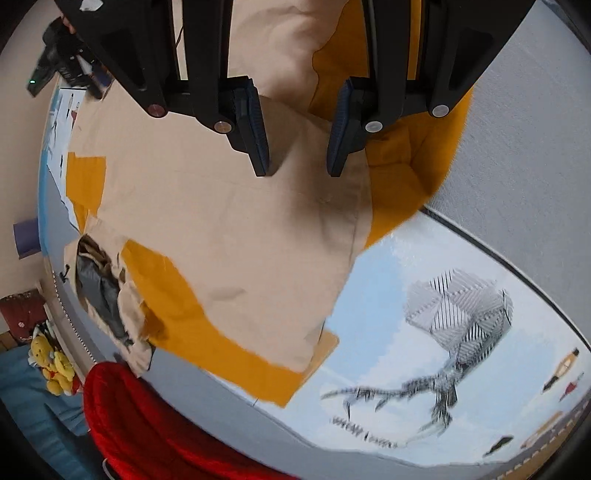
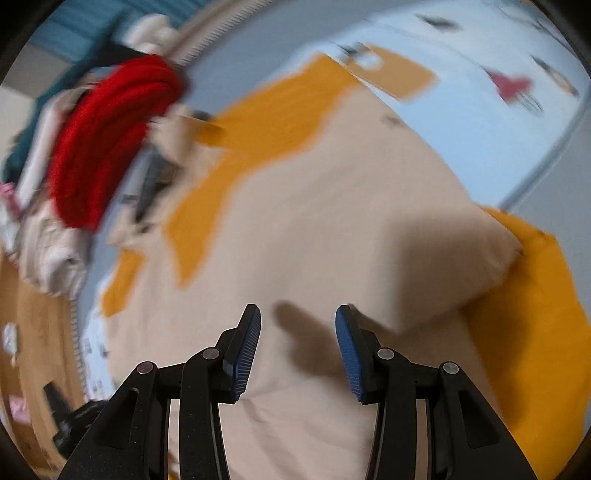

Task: Fold large clothes

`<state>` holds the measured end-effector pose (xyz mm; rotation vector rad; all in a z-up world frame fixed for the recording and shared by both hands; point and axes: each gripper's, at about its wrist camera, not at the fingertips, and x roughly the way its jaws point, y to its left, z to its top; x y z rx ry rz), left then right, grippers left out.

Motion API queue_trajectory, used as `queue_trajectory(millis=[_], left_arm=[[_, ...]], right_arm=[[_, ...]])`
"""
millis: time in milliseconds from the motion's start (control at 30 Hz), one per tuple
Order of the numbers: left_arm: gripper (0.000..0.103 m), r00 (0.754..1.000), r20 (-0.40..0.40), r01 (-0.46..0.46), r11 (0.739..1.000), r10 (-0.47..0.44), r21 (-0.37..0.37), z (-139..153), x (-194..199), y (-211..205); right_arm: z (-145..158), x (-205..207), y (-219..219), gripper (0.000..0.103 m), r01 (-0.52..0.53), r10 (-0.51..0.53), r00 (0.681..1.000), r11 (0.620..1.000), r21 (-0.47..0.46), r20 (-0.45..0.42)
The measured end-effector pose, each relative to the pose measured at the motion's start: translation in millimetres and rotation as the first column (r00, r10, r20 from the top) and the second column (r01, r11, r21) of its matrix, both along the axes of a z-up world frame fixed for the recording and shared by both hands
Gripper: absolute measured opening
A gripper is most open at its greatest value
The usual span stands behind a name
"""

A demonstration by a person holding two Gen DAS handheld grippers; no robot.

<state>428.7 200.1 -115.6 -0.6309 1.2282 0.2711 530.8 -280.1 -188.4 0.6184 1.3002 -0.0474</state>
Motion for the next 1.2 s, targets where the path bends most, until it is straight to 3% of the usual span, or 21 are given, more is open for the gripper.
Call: queue_trajectory(millis=[100,167,333,467,567,633,733,900,1067,1200], left_arm=[[0.028,0.999,0.026,0.019,1.000,-0.019,0.003,6,-1,-2],[0.028,0.999,0.034,0.030,1.000,-0.030,-0.007,9,-1,-5],[0.028,0.998,0.036,0.051,0.999,-0.051,-0.014,8,6,-10],[0.028,0.997,0.007,0.078,0.997,-0.078,-0.015,0,9,-16],[0.028,0.991,-0.032,0.131,0.991,-0.130,0.033,-5,12,-26],[0.029,0.984,-0.054,0.172,0.982,-0.168,0.074,-7,14,-34],[0.029,0.978,-0.062,0.204,0.971,-0.198,0.123,-4,15,-41],[0.030,0.977,-0.004,0.213,0.967,-0.215,0.138,8,16,-45],[0.030,0.983,-0.068,0.178,0.977,-0.171,0.115,-11,13,-38],[0.030,0.989,0.009,0.141,0.974,-0.145,0.175,9,13,-39]], right_arm=[[-6,-1,-11,0.042,0.052,-0.051,0.998,0.999,0.006,-0.035],[2,-1,-10,0.042,0.045,-0.046,0.999,0.998,-0.042,-0.023],[36,0,-2,0.042,0.031,-0.019,0.993,0.994,-0.101,0.119],[50,5,24,0.042,-0.104,0.121,0.966,0.991,-0.087,0.227],[37,8,35,0.043,-0.194,0.199,0.963,0.980,-0.046,0.183],[18,11,37,0.043,-0.209,0.211,0.972,0.977,-0.030,0.100],[1,9,33,0.043,-0.200,0.199,0.980,0.977,-0.081,-0.014],[20,10,31,0.043,-0.191,0.196,0.979,0.976,-0.102,0.047],[31,9,37,0.043,-0.211,0.223,0.972,0.968,-0.136,0.076],[55,5,48,0.043,-0.223,0.253,0.956,0.956,-0.192,0.148]])
